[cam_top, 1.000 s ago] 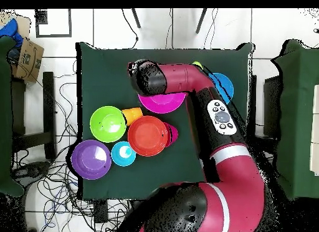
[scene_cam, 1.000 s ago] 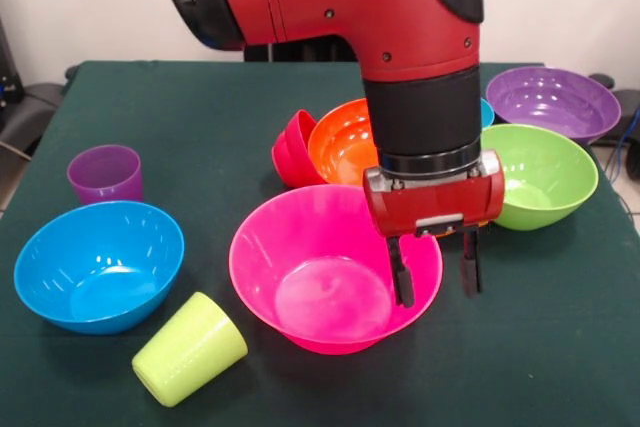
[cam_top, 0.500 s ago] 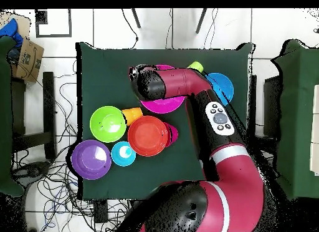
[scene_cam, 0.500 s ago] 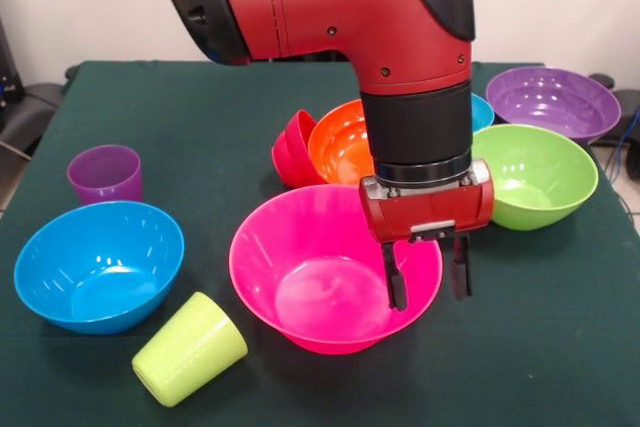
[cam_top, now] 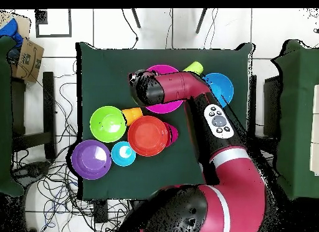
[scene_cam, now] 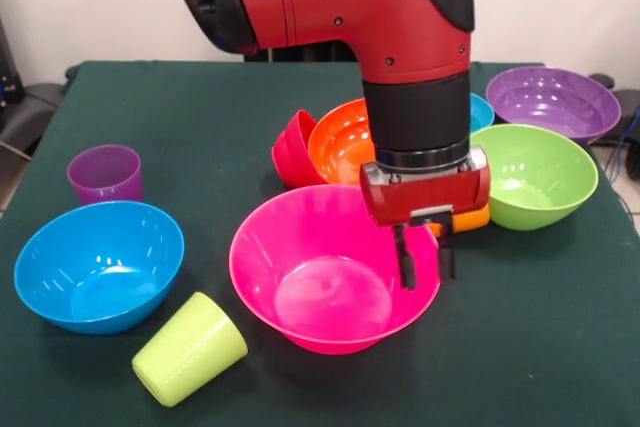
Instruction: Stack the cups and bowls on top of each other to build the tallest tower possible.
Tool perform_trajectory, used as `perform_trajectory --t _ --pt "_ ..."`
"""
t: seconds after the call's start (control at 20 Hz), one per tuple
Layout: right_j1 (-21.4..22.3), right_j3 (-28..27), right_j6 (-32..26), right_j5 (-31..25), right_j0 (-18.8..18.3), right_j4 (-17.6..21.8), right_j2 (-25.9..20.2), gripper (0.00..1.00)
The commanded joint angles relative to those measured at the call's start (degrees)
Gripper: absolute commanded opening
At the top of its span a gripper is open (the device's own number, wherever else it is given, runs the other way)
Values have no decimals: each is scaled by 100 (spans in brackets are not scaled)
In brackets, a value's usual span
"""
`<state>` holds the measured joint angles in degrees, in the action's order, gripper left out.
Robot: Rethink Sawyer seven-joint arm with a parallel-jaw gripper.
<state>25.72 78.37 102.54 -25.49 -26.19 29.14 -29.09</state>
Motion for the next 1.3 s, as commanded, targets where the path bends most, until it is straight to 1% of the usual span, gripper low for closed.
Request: perform_trajectory --t 0.05,0.25,0.65,0.75,1.05,1.1,1.15,1.3 --pt "279 286 -168 35 45 379 217 0" --pt "269 304 -121 93 52 387 213 0" --pt "311 316 -93 38 75 365 215 0" --pt "297 317 -247 -57 41 370 139 0" --pt "278 355 -71 4 95 384 252 0" --pt "288 372 66 -46 112 308 308 0" --pt "299 380 115 -56 129 291 342 100" --pt "306 350 159 -93 173 294 398 100"
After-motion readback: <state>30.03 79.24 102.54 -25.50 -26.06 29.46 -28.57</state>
